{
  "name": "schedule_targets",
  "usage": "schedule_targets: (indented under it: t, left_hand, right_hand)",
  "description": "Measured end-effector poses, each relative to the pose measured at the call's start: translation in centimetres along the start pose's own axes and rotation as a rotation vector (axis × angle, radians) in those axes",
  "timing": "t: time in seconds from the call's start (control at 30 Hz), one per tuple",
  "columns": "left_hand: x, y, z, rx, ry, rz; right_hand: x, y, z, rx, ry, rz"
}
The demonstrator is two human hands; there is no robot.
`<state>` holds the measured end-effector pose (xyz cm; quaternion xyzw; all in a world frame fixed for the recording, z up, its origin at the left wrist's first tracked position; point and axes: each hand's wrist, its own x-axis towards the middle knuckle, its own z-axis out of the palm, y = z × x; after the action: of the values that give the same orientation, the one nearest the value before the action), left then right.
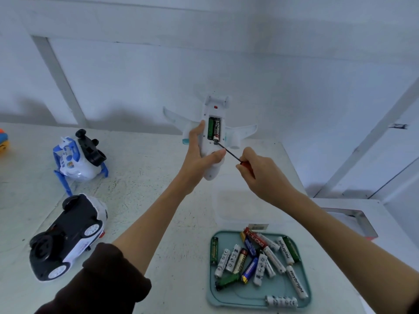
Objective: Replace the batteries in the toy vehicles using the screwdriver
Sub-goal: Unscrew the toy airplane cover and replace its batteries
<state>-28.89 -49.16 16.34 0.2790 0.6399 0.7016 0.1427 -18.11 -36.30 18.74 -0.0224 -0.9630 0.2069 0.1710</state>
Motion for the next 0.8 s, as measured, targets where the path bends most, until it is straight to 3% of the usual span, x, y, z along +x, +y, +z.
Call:
schedule_targets:
  t: [0.17,0.4,0.8]
  left_hand:
    - [0.1,0.1,-0.1,0.021,-0.053,-0.011]
    - [1.0,0.5,-1.6,0.151,-0.223,0.01]
    - [2.4,0.4,-0.6,0.345,-0.418,0.082]
  right_hand:
    - [-0.4,0.9,-0.9,0.035,0.005,0.004]
    - [-0.3,2.9,-3.6,-0.097,0.193,0.047]
    - [-0.2,4.3,-6.4,-0.3,0.174,0.079]
